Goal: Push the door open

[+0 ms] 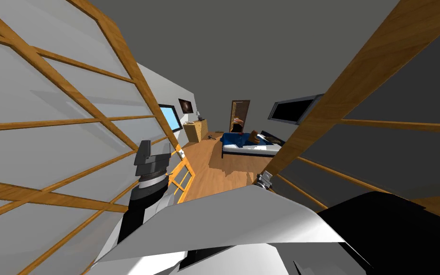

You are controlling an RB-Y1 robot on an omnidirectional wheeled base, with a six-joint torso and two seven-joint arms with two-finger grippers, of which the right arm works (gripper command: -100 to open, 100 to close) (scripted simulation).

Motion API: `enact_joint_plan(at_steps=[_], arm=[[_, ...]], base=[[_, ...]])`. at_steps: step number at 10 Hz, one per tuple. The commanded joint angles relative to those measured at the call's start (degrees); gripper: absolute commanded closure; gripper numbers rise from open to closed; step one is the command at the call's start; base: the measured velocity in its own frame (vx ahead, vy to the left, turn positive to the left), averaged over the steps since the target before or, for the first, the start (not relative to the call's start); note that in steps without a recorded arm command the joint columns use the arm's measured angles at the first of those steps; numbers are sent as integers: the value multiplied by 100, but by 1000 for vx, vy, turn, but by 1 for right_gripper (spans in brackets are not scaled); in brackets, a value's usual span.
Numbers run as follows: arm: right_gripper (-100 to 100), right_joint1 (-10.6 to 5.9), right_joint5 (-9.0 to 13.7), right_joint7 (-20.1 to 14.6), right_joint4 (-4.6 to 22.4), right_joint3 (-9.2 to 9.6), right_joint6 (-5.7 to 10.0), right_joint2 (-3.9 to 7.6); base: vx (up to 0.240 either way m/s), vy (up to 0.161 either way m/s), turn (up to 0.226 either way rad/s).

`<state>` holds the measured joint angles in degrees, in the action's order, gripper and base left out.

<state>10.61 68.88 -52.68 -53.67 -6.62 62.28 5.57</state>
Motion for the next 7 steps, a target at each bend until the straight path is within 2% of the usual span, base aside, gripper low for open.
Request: enact_joint_plan(at_steps=[1, 4, 5, 7], arm=[[100, -21, 97, 3, 47, -109, 80, 45], [100, 13, 276, 31, 56, -271, 153, 67], [100, -40, 231, -27, 167, -227, 149, 66], [100, -1, 403, -2, 172, -384, 231, 119]], base=[[155, -129, -40], [197, -136, -52], [86, -62, -29], [131, -137, -43]])
